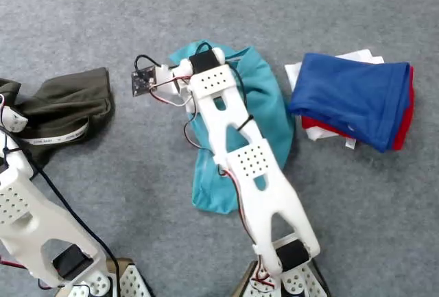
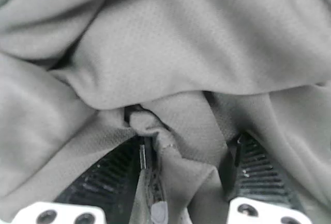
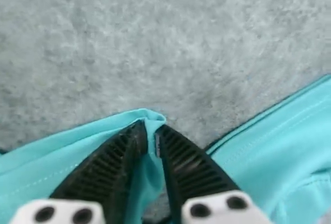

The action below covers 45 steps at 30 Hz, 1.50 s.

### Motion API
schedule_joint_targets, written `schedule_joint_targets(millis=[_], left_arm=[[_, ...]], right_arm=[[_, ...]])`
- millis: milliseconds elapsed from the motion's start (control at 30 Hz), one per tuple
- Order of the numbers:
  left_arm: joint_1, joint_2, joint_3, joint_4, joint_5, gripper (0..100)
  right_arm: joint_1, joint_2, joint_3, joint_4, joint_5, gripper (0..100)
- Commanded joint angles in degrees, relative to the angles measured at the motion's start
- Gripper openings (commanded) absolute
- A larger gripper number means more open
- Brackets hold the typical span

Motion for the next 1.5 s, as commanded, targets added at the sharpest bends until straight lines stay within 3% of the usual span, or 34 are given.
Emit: schedule_joint_targets(millis=[0, 300, 433, 533, 867, 1033, 1300, 1467], left_arm=[[0.9, -0.4, -0.6, -0.7, -0.5, 27], [1.0, -0.4, -0.7, -0.5, -0.5, 27], [2.2, -1.0, -0.8, 1.8, -0.5, 27], [3.8, -2.0, -4.4, 8.4, -1.2, 27], [6.7, -14.4, -24.7, 29.2, -15.9, 28], [7.3, -19.3, -27.6, 33.9, -24.9, 28], [7.2, -27.7, -27.4, 34.0, -32.5, 28], [11.2, -30.9, -22.3, 34.0, -32.8, 28]], right_arm=[[1.3, -2.0, -7.0, -0.4, -7.7, 1.3], [1.9, -21.0, -10.4, -7.4, -32.8, 1.3], [1.8, -32.5, -10.4, -13.6, -39.8, 1.3], [1.7, -40.4, -10.4, -19.3, -41.9, 1.3], [0.2, -57.0, -9.7, -36.9, -41.5, 1.2], [0.7, -59.6, -9.7, -28.7, -41.6, 1.2], [10.5, -56.1, -9.6, 7.8, -44.0, 1.2], [25.1, -50.5, -0.9, 7.6, -46.2, 1.2]])
